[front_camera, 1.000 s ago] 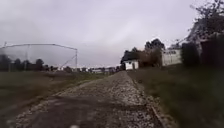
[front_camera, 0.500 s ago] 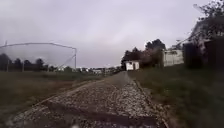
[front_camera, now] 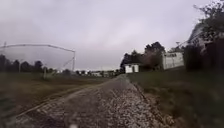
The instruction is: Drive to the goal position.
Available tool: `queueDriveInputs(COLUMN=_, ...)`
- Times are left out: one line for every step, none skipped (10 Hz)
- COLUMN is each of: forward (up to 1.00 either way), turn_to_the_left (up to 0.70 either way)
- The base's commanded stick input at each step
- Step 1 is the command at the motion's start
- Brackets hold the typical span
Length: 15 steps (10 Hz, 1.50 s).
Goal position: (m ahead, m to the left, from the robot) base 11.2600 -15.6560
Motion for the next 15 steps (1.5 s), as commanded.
queueDriveInputs(forward=0.7, turn_to_the_left=-0.12)
queueDriveInputs(forward=0.7, turn_to_the_left=-0.12)
queueDriveInputs(forward=0.7, turn_to_the_left=-0.13)
queueDriveInputs(forward=0.7, turn_to_the_left=-0.13)
queueDriveInputs(forward=0.7, turn_to_the_left=-0.13)
queueDriveInputs(forward=0.7, turn_to_the_left=-0.13)
queueDriveInputs(forward=0.7, turn_to_the_left=-0.13)
queueDriveInputs(forward=0.7, turn_to_the_left=-0.13)
queueDriveInputs(forward=0.7, turn_to_the_left=-0.13)
queueDriveInputs(forward=0.7, turn_to_the_left=-0.12)
queueDriveInputs(forward=0.7, turn_to_the_left=-0.13)
queueDriveInputs(forward=0.7, turn_to_the_left=-0.13)
queueDriveInputs(forward=0.7, turn_to_the_left=-0.06)
queueDriveInputs(forward=0.7, turn_to_the_left=0.0)
queueDriveInputs(forward=0.7, turn_to_the_left=0.0)
